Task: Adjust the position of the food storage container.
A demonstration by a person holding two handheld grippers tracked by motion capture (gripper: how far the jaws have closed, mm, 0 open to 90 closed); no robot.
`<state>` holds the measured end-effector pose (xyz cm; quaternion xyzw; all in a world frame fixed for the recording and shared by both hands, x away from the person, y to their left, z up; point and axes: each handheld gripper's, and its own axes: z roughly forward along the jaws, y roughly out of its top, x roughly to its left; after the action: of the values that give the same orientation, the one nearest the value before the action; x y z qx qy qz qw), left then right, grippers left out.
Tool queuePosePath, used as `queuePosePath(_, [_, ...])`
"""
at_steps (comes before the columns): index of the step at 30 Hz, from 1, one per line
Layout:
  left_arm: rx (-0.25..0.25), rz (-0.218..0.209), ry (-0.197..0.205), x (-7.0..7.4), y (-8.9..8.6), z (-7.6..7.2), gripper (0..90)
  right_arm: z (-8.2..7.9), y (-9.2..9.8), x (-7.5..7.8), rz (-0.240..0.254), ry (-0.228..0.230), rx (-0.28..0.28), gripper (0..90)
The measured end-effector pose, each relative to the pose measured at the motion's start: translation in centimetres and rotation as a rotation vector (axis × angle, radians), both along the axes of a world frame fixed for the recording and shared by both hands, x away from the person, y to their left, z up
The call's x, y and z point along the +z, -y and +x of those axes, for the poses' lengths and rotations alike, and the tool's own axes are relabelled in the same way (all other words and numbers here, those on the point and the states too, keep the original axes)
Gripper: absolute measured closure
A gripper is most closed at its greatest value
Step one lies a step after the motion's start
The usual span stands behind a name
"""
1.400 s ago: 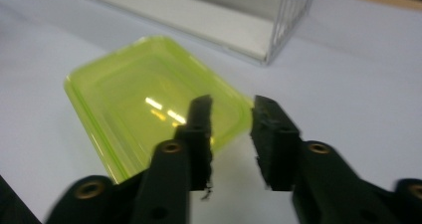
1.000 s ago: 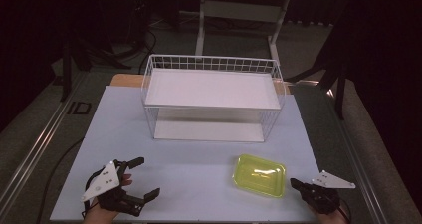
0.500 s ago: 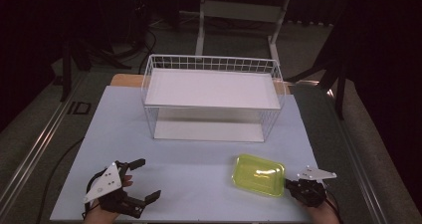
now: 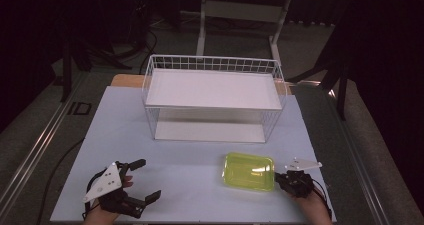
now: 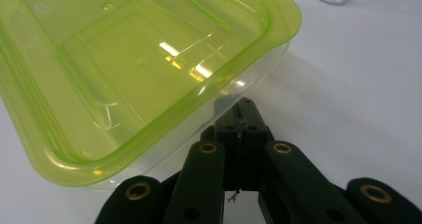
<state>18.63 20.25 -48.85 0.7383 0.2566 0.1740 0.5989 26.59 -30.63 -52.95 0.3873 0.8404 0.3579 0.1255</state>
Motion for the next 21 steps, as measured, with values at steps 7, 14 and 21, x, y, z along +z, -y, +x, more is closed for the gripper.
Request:
queuePosePath(7, [0.001,0.003,-0.005,0.0,0.1,0.0,0.3,0.8,-1.2,-0.2,-0.023,-0.018,0.032,90.0])
queuePosePath(14, [0.001,0.002,-0.01,-0.1,0.1,0.0,0.3,1.8,-3.0,-0.2,-0.028,-0.026,0.064,90.0])
queuePosePath(21, [-0.005,-0.001,-0.015,-0.1,0.2,-0.1,0.3,2.5,-5.4,-0.1,-0.026,-0.026,0.111,90.0])
